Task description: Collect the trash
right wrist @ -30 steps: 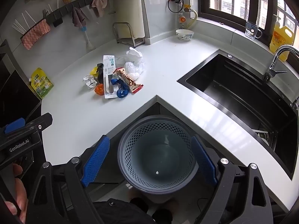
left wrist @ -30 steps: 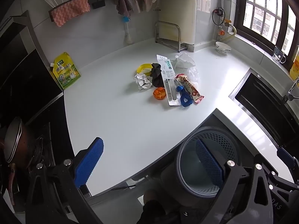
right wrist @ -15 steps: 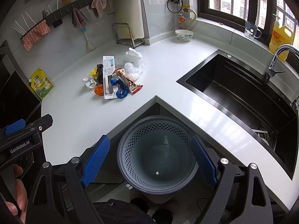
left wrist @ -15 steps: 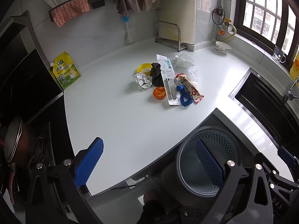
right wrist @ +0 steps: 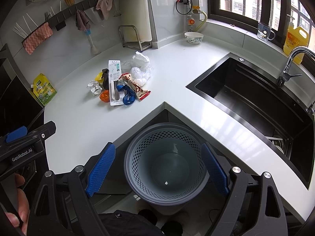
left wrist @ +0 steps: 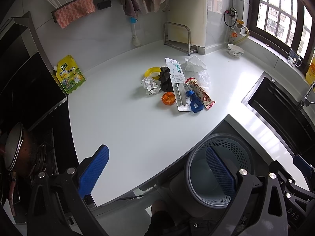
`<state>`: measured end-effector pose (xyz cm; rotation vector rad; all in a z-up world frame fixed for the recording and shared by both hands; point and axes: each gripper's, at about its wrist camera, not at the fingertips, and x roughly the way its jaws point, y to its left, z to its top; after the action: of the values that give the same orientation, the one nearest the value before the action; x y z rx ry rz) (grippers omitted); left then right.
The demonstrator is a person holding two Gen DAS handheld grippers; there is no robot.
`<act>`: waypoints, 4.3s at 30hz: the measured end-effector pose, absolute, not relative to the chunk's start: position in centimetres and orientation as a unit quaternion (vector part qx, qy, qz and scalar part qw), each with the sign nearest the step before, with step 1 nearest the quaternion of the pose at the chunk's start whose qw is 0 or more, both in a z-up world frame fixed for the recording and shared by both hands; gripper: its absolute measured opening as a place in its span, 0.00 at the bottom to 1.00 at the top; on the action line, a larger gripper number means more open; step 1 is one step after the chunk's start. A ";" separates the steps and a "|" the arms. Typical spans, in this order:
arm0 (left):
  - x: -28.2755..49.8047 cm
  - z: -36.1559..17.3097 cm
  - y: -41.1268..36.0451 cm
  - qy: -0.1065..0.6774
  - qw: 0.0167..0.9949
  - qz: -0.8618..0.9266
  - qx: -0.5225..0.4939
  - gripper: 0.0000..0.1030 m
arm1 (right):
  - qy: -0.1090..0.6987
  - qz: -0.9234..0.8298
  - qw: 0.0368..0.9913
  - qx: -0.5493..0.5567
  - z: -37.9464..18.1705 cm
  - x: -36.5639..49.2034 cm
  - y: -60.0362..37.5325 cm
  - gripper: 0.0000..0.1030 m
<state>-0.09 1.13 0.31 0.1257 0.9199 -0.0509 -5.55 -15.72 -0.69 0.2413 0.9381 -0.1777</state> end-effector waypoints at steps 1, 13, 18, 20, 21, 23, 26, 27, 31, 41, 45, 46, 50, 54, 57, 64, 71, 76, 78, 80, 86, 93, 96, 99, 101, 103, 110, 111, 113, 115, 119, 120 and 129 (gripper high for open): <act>-0.1 0.3 1.3 0.444 0.894 -0.025 0.061 0.94 | 0.450 -0.086 0.881 0.116 -0.7 -5.5 -15.7 0.82; -0.1 0.3 1.4 0.443 0.894 -0.025 0.061 0.94 | 0.450 -0.086 0.881 0.117 -0.8 -5.6 -15.7 0.82; -0.1 0.2 0.9 0.443 0.894 -0.024 0.061 0.94 | 0.450 -0.086 0.881 0.117 -0.8 -5.5 -15.8 0.82; -0.3 0.2 1.1 0.443 0.894 -0.024 0.061 0.94 | 0.450 -0.086 0.881 0.118 -0.8 -5.6 -15.8 0.82; -0.3 0.1 1.0 0.443 0.894 -0.024 0.061 0.94 | 0.450 -0.086 0.881 0.117 -0.8 -5.6 -15.8 0.82; -0.3 0.1 1.0 0.443 0.894 -0.024 0.061 0.94 | 0.450 -0.086 0.881 0.118 -0.8 -5.5 -15.8 0.82; -0.2 0.1 1.2 0.444 0.894 -0.024 0.060 0.94 | 0.450 -0.085 0.881 0.118 -0.8 -5.5 -15.8 0.82; -0.3 0.1 1.2 0.444 0.894 -0.023 0.061 0.94 | 0.450 -0.085 0.881 0.117 -0.7 -5.6 -15.7 0.82; -0.1 0.3 1.2 0.444 0.894 -0.023 0.062 0.94 | 0.449 -0.087 0.881 0.120 -0.8 -5.5 -15.8 0.82; 0.0 0.4 1.0 0.444 0.893 -0.023 0.064 0.94 | 0.448 -0.086 0.882 0.122 -0.8 -5.6 -16.0 0.82; 0.0 0.4 0.9 0.442 0.894 -0.022 0.065 0.94 | 0.447 -0.086 0.882 0.124 -0.8 -5.6 -16.0 0.82; 0.0 0.4 0.9 0.442 0.894 -0.022 0.065 0.94 | 0.447 -0.085 0.882 0.124 -0.7 -5.6 -16.0 0.82; 0.1 0.5 0.9 0.442 0.894 -0.019 0.065 0.94 | 0.446 -0.082 0.882 0.125 -0.6 -5.5 -16.1 0.82; -0.1 0.7 0.7 0.442 0.895 -0.015 0.062 0.94 | 0.447 -0.077 0.883 0.124 -0.6 -5.5 -16.3 0.82; -0.2 0.5 0.5 0.444 0.894 -0.011 0.058 0.94 | 0.447 -0.069 0.884 0.122 -0.7 -5.7 -16.5 0.82; -1.0 -0.2 -0.5 0.445 0.894 0.005 0.049 0.94 | 0.445 -0.037 0.888 0.112 -1.4 -6.4 -18.0 0.82; -1.7 -1.8 -1.1 0.450 0.891 0.037 0.043 0.94 | 0.449 0.005 0.888 0.104 -3.3 -6.4 -19.8 0.82; -1.1 -2.6 0.4 0.459 0.886 0.067 0.023 0.94 | 0.453 0.030 0.884 0.110 -4.4 -4.7 -20.4 0.82; -0.4 -2.8 1.3 0.459 0.885 0.077 0.014 0.94 | 0.450 0.037 0.886 0.107 -4.6 -3.5 -20.1 0.82; 0.7 -3.1 2.2 0.461 0.884 0.082 0.006 0.94 | 0.446 0.040 0.888 0.104 -4.7 -2.4 -19.9 0.82; 5.4 -4.0 3.8 0.448 0.891 0.070 0.021 0.94 | 0.429 0.020 0.898 0.100 -5.2 2.7 -19.1 0.82; 12.2 -6.0 5.5 0.433 0.900 0.038 0.034 0.94 | 0.425 -0.003 0.900 0.094 -7.4 8.9 -17.9 0.82; 15.2 -7.2 5.9 0.431 0.901 0.024 0.037 0.94 | 0.442 -0.003 0.892 0.101 -8.9 11.9 -17.4 0.82; 17.9 -8.5 6.3 0.431 0.902 0.007 0.032 0.94 | 0.447 -0.017 0.889 0.099 -10.3 14.5 -17.2 0.82; 19.6 -9.4 6.4 0.437 0.899 -0.001 0.032 0.94 | 0.450 -0.024 0.887 0.098 -11.2 16.1 -17.0 0.82; 21.2 -10.5 6.4 0.444 0.895 -0.007 0.034 0.94 | 0.450 -0.031 0.887 0.095 -11.9 17.3 -16.9 0.82; 24.9 -12.4 5.8 0.452 0.890 -0.040 0.033 0.94 | 0.449 -0.046 0.889 0.080 -13.3 21.0 -16.5 0.82; 25.2 -12.7 5.8 0.452 0.890 -0.044 0.034 0.94 | 0.451 -0.047 0.888 0.075 -13.6 21.4 -16.2 0.82; 25.7 -13.1 5.6 0.453 0.889 -0.051 0.036 0.94 | 0.456 -0.049 0.886 0.067 -14.1 22.1 -16.0 0.82; 26.3 -13.4 5.5 0.454 0.888 -0.058 0.037 0.94 | 0.459 -0.049 0.885 0.066 -14.5 22.6 -15.8 0.82; 27.1 -14.2 5.3 0.462 0.884 -0.066 0.036 0.94 | 0.459 -0.054 0.885 0.056 -15.1 23.4 -15.4 0.82; 27.3 -14.3 5.3 0.463 0.883 -0.068 0.036 0.94 | 0.460 -0.054 0.885 0.054 -15.2 23.6 -15.3 0.82; 28.8 -15.2 5.3 0.467 0.880 -0.079 0.034 0.94 | 0.458 -0.051 0.887 0.035 -15.8 24.8 -14.2 0.69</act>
<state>28.80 5.29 -15.19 0.0705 0.9738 -0.1648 24.76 -14.17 -15.79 0.0718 0.9525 -0.1058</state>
